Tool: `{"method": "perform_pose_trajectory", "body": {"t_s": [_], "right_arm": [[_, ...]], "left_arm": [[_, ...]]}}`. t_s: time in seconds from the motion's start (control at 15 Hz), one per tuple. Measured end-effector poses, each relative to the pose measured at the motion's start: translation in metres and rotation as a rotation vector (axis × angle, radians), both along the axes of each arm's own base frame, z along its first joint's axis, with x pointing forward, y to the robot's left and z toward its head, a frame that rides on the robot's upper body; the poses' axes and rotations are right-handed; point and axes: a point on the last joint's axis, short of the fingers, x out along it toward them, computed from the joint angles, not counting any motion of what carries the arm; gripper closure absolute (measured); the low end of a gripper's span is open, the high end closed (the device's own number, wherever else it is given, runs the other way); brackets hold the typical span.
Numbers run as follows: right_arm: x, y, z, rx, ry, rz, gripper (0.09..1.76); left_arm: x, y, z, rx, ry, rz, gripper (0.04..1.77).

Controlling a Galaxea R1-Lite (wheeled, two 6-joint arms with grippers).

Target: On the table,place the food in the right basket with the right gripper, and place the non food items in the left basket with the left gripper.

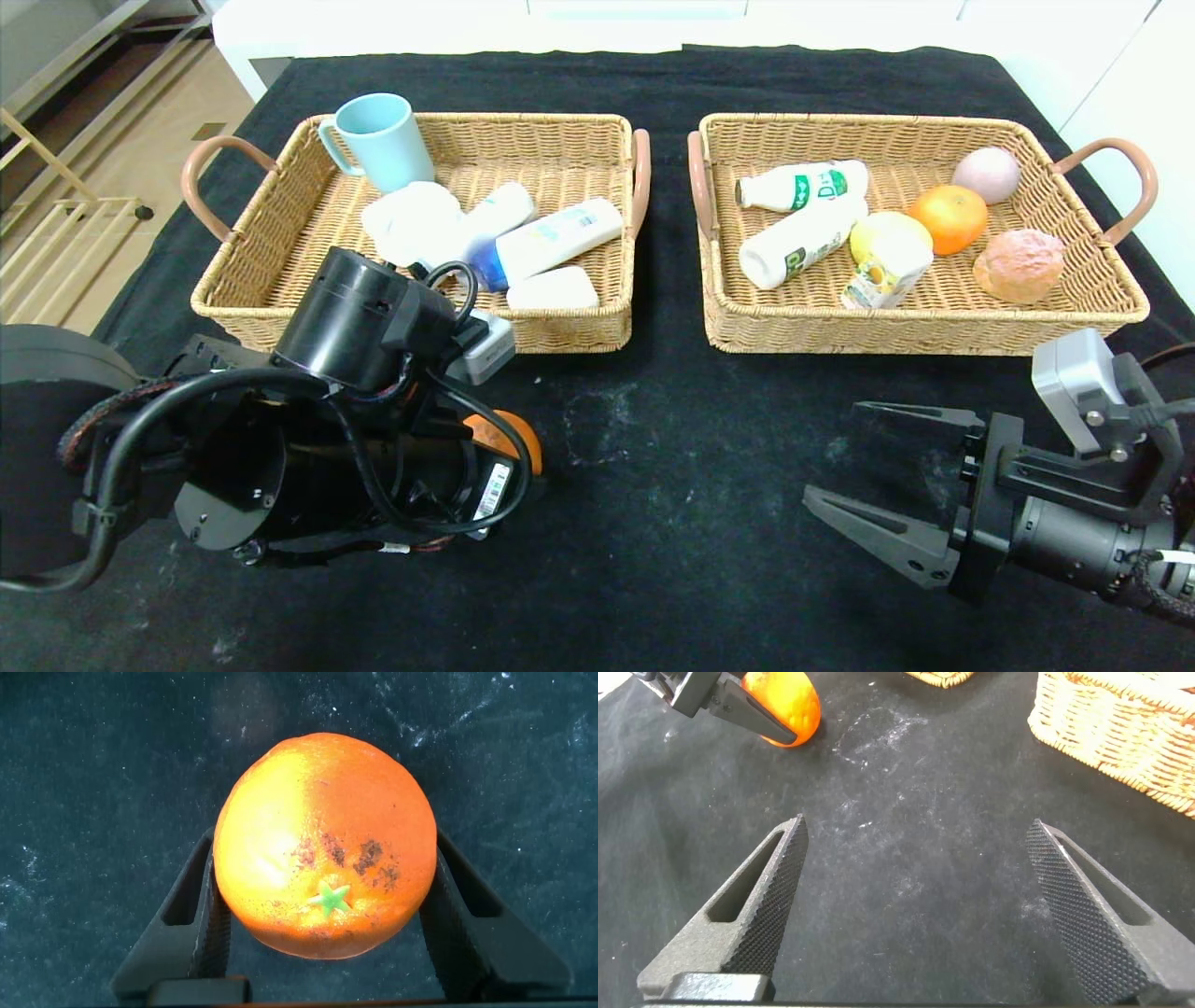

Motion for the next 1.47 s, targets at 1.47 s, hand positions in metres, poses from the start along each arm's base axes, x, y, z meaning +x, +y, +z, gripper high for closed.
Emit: {"method": "perform_pose_trajectory", "body": {"t_s": [1.47], "right_arm": [[-0.009,-0.046,0.066,0.127,-0.256,-0.178,0.14]], "left_arm": [[-0.019,-0.091,0.037,-0.171,-0.138,-0.407,0.65]]}}
